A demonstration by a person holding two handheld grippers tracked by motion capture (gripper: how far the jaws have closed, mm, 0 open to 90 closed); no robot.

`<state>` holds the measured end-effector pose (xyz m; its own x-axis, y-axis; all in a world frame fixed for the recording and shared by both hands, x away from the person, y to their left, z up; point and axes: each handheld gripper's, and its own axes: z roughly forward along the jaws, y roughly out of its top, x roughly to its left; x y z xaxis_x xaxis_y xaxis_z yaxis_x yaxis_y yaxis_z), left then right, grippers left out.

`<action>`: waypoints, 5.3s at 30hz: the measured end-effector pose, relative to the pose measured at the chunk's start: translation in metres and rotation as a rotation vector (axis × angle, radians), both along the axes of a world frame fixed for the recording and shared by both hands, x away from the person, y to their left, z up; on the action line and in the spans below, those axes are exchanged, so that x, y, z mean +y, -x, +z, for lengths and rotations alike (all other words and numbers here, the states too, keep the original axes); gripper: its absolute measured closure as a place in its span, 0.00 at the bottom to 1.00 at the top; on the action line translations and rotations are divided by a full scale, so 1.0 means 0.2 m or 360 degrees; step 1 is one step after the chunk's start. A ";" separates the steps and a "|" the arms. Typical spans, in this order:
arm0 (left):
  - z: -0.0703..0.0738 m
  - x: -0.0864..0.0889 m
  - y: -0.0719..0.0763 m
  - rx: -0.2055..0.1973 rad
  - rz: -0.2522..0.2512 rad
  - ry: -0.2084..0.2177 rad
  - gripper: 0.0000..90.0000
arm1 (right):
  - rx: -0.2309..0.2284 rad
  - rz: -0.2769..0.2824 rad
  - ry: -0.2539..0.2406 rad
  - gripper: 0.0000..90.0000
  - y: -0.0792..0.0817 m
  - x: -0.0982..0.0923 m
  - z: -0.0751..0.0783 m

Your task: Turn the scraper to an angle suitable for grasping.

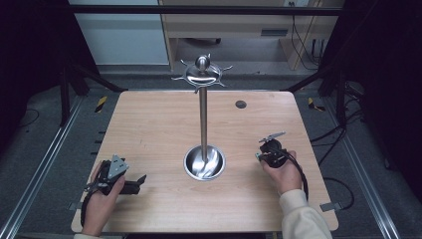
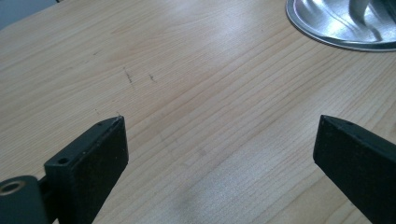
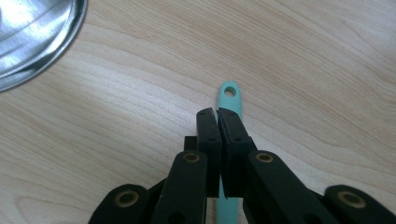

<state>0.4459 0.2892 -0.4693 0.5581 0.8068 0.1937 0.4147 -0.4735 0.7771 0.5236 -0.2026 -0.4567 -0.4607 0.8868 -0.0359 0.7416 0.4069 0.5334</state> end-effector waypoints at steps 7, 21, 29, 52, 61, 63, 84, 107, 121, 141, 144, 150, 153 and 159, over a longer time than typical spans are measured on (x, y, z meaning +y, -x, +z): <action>0.00 0.00 0.00 -0.0004 -0.0008 0.0001 0.03 | 0.0152 0.0013 0.0077 0.85 -0.09 0.04 0.06; 0.00 0.00 0.00 -0.0003 -0.0002 0.0009 0.03 | 0.0347 -0.0016 0.0173 0.72 -0.19 0.05 -0.01; 0.00 0.00 0.00 -0.0003 -0.0004 0.0009 0.03 | 0.0389 -0.0026 0.0185 0.75 -0.21 0.05 -0.05; 0.00 0.00 0.00 0.0000 -0.0007 0.0000 0.04 | 0.0211 -0.0042 0.0043 0.82 -0.14 -0.02 0.08; 0.00 0.00 0.00 0.0003 -0.0003 -0.0003 0.03 | -0.0035 0.0002 -0.0084 0.83 -0.02 -0.08 0.29; 0.00 0.00 0.00 0.0004 -0.0002 -0.0003 0.04 | -0.0080 0.0017 -0.0104 0.83 0.00 -0.09 0.35; 0.00 0.01 -0.01 0.0002 0.0007 0.0003 0.04 | -0.0412 0.0170 -0.0223 0.83 0.13 0.01 0.74; 0.00 0.03 -0.01 0.0001 0.0044 0.0025 0.04 | -0.0669 0.0328 -0.0446 0.83 0.22 0.15 0.93; -0.01 0.10 0.01 0.0011 0.0146 0.0086 0.04 | -0.0754 0.0363 -0.0534 0.83 0.22 0.16 1.00; -0.04 0.18 0.02 0.0054 0.0290 0.0161 0.04 | -0.0973 0.0418 -0.0746 0.83 0.18 0.14 1.27; -0.04 0.18 0.02 0.0051 0.0290 0.0164 0.04 | -0.0975 0.0423 -0.0750 0.83 0.19 0.14 1.26; -0.02 0.18 0.03 0.0024 0.0280 0.0185 0.04 | -0.0987 0.0444 -0.0775 0.83 0.21 0.16 1.25; 0.00 0.19 0.04 -0.0006 0.0283 0.0218 0.04 | -0.1016 0.0466 -0.0773 0.83 0.26 0.20 1.26; 0.01 0.21 0.04 -0.0022 0.0282 0.0243 0.04 | -0.1053 0.0503 -0.0737 0.83 0.32 0.24 1.29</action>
<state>0.4374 0.3307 -0.4663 0.4030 0.9126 0.0685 0.4695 -0.2705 0.8405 0.4592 -0.1543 -0.1992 -0.7000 0.7124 -0.0507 0.1089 0.1766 0.9782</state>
